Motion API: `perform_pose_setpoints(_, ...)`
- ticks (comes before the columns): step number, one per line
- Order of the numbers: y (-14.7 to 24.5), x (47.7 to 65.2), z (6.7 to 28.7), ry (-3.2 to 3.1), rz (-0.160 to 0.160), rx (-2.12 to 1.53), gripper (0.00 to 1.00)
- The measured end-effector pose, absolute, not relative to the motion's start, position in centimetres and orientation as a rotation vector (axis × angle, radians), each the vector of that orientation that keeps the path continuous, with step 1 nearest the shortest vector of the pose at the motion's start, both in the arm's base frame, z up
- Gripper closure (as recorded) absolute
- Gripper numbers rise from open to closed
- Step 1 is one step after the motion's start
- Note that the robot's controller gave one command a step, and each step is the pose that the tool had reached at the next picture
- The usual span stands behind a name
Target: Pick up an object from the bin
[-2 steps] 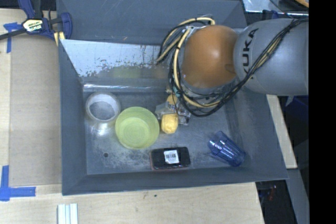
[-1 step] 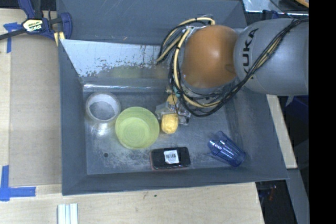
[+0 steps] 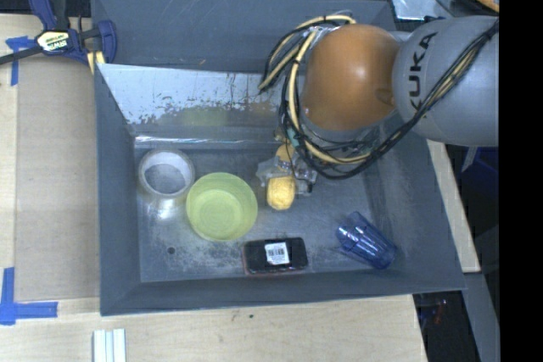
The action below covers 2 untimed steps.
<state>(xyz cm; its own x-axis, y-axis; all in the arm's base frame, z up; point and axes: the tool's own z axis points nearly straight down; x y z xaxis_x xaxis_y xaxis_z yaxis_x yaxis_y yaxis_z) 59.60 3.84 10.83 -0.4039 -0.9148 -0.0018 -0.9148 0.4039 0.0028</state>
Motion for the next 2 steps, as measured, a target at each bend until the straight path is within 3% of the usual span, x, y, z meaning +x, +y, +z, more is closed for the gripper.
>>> perform_pose_setpoints(1, 3.9, 59.7, 16.3, 2.632, 0.005, -1.711, 1.0)
perform_pose_setpoints(2, 3.9, 59.8, 18.6, 2.63, 0.001, -1.706, 1.0)
